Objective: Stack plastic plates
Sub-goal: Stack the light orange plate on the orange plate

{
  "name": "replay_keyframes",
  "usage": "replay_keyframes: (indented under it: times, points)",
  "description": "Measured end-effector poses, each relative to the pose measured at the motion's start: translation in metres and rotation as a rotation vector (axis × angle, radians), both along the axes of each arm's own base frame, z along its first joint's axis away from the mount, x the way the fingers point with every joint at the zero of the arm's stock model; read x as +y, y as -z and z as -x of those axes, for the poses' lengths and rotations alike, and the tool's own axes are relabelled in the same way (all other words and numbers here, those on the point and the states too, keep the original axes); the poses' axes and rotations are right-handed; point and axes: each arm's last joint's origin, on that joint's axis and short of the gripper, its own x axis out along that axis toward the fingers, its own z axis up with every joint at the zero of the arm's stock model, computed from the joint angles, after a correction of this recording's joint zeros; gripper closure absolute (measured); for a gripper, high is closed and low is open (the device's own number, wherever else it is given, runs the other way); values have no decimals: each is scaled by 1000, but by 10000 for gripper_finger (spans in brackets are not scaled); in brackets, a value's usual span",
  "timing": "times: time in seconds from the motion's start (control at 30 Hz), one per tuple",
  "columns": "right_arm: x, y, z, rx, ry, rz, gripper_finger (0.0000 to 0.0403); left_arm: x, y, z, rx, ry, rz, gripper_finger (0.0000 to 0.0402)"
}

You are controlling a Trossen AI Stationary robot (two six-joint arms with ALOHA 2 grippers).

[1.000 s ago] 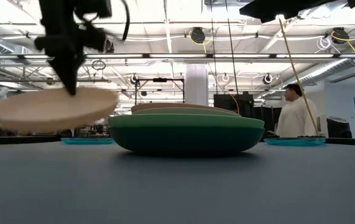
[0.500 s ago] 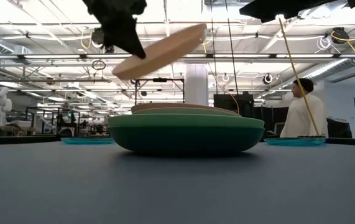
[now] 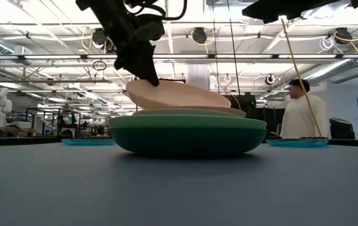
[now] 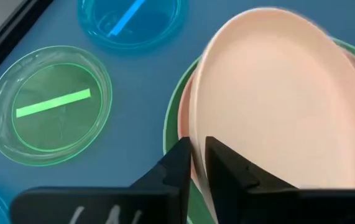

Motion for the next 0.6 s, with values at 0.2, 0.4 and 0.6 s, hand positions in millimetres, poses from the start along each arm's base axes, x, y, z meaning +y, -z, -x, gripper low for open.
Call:
replay_keyframes:
  times: [0.2, 0.4, 0.6]
  points:
    - [0, 0, 0, 0, 0, -1, 305, 0, 0, 0, 0, 6, -5, 342]
    - [0, 0, 0, 0, 0, -1, 305, 0, 0, 0, 3, 21, -15, 340]
    - [0, 0, 0, 0, 0, -1, 305, 0, 0, 0, 8, 35, -23, 339]
